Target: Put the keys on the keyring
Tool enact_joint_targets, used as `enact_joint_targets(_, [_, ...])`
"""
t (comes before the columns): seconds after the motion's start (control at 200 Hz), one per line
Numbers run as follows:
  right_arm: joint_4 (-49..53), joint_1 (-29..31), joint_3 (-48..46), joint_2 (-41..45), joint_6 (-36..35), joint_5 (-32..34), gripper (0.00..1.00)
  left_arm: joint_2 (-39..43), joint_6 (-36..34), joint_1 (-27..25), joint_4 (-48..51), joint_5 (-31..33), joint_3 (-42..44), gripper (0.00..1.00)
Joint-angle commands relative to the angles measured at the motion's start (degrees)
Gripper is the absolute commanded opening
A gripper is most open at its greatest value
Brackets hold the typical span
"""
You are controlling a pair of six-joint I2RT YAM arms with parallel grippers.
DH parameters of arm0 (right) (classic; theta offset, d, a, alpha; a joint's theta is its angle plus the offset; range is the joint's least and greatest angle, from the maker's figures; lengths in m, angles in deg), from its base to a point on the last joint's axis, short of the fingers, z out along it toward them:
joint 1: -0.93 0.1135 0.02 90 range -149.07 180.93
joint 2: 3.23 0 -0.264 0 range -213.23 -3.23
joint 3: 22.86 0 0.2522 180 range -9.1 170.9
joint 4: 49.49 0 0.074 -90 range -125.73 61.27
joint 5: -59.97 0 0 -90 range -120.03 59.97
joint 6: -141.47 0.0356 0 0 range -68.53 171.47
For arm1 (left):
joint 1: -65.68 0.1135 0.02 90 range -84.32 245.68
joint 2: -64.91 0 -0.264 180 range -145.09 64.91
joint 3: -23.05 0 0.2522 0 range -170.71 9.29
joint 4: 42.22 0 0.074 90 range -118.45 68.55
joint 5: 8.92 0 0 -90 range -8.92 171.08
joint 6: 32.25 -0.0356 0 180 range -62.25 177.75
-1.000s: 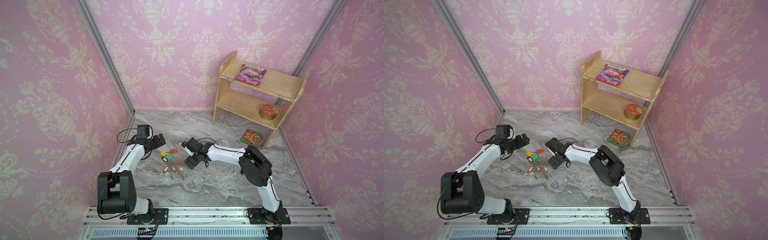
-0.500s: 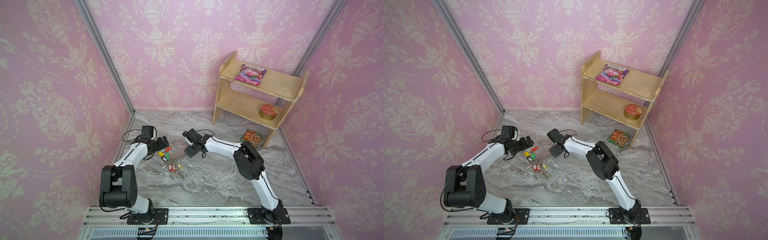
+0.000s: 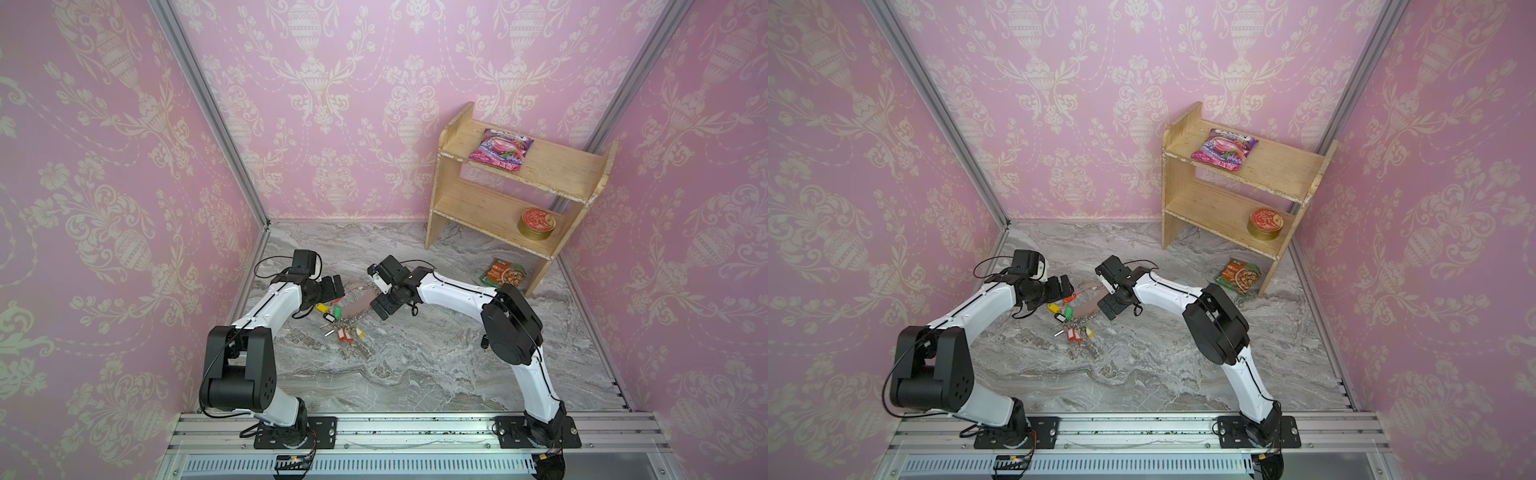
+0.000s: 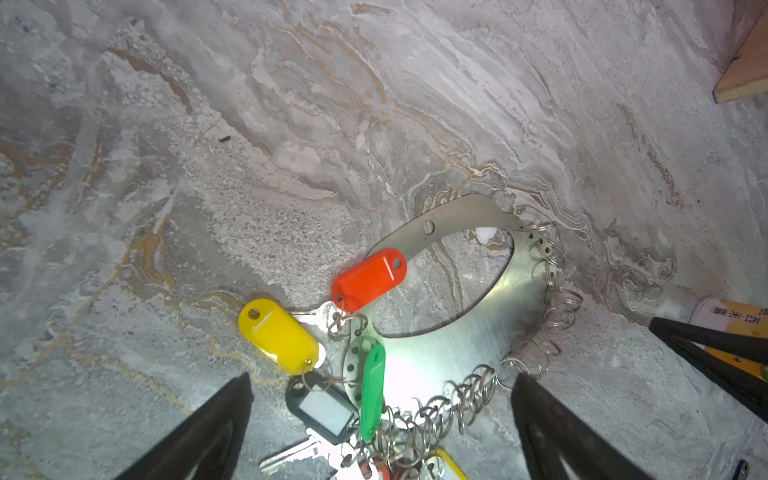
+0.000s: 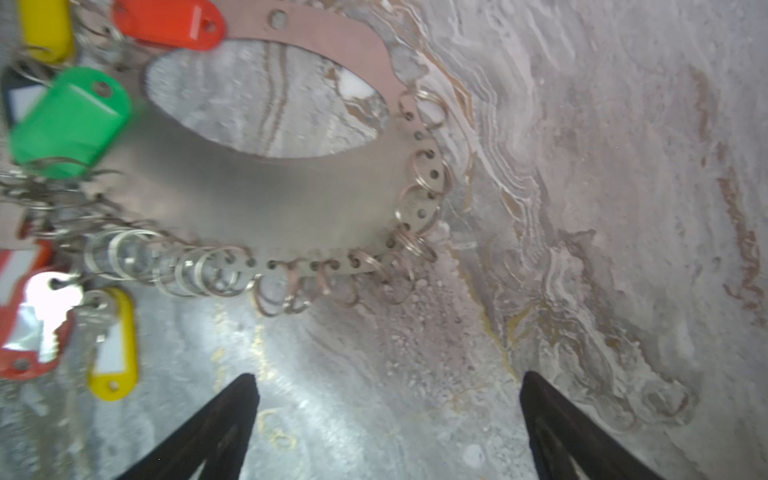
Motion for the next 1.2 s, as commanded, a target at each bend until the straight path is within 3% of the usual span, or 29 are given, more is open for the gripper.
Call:
enact_joint_targets(0.0, [1.04,1.03,2.4,-0.21,2.0,-0.18,1.0,-0.99,-1.84,-0.28,1.96,1.37,0.04,0.99])
enact_joint_targets(0.185, [4.79,1.01,12.32,-8.14,0.37,6.88,1.0,-2.11,-3.59,-0.28,2.72,3.59,-0.98,0.99])
enact_joint_targets(0.425, [11.06,0.73,28.66,-17.79,1.64,10.09,1.0,-6.25,-4.99,-0.2,5.94,8.77,-5.12,0.99])
enact_joint_targets(0.52, [13.25,0.37,32.91,-20.77,1.98,9.86,1.0,-8.87,-5.52,-0.2,7.61,10.31,-8.29,0.94])
enact_joint_targets(0.605, [13.72,0.13,34.81,-22.54,1.99,10.12,1.0,-11.32,-5.17,-0.28,8.05,10.61,-10.84,0.83])
enact_joint_targets(0.816, [17.31,-0.12,42.8,-27.33,2.2,9.32,1.0,-12.62,-4.86,-0.37,7.14,11.98,-12.13,0.8])
enact_joint_targets(1.196, [16.73,-0.4,39.36,-25.85,1.99,11.31,1.0,-22.36,-8.16,-3.2,11.51,15.42,-20.41,0.62])
